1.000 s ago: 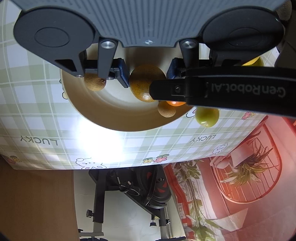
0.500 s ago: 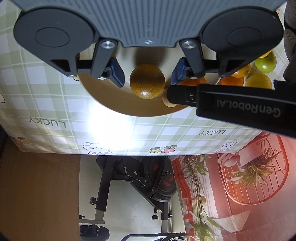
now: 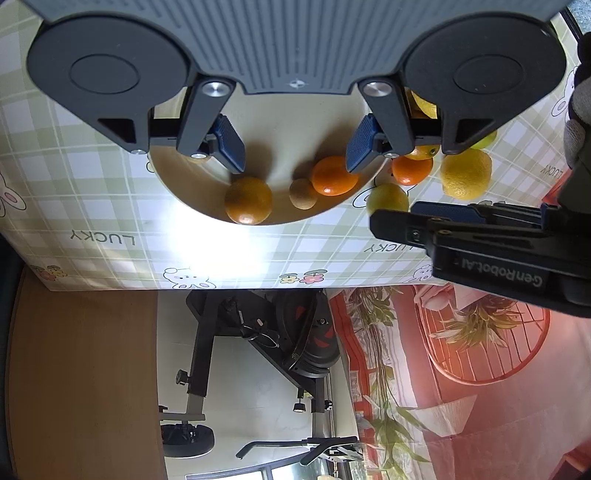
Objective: Organize fruits
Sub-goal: 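Raise the left gripper off the plate and move it toward the lemons, then lower the left gripper onto the large yellow lemon and close it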
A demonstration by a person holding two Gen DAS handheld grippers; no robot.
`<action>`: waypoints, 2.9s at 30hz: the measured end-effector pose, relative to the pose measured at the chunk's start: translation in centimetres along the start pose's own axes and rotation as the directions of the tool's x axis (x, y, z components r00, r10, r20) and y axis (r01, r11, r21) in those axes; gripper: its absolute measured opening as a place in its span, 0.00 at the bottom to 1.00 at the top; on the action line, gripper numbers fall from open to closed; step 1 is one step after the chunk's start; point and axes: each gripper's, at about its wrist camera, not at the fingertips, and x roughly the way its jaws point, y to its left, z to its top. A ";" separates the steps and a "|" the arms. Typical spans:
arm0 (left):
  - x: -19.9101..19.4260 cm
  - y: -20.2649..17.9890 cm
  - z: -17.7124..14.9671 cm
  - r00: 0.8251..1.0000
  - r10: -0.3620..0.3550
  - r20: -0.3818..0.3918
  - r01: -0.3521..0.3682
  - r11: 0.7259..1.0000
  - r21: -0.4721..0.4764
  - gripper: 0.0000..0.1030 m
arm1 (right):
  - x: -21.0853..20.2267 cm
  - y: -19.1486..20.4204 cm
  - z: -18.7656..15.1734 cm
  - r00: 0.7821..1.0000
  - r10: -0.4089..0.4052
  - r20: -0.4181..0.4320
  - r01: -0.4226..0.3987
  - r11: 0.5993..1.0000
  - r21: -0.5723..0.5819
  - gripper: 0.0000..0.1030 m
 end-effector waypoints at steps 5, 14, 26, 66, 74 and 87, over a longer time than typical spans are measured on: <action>-2.6 1.4 -0.4 0.996 0.076 0.035 -0.076 0.997 0.007 0.44 | -0.3 1.2 -0.9 1.000 -0.010 0.001 0.010 1.000 0.021 0.62; -4.7 2.6 -1.6 0.990 0.133 0.056 -0.135 0.990 0.038 0.45 | -1.2 4.2 -2.7 1.000 -0.020 -0.004 0.020 0.999 -0.038 0.62; -5.5 3.7 -3.7 0.990 0.119 0.070 -0.120 0.993 0.014 0.72 | -1.1 6.2 -3.1 0.992 -0.129 -0.014 0.125 0.978 -0.167 0.92; -3.3 3.8 -7.7 0.999 0.008 -0.035 -0.007 0.999 0.039 0.64 | 0.6 9.2 -5.4 0.982 0.145 -0.121 -0.170 0.959 -0.228 0.57; -1.9 3.9 -7.9 0.998 -0.028 -0.053 0.029 0.999 0.018 0.63 | 1.1 9.0 -5.8 0.976 0.170 -0.133 -0.196 0.957 -0.216 0.55; -1.2 3.6 -8.2 0.999 -0.013 -0.049 0.014 1.000 0.019 0.63 | 1.8 8.7 -5.9 0.972 0.192 -0.133 -0.214 0.960 -0.179 0.54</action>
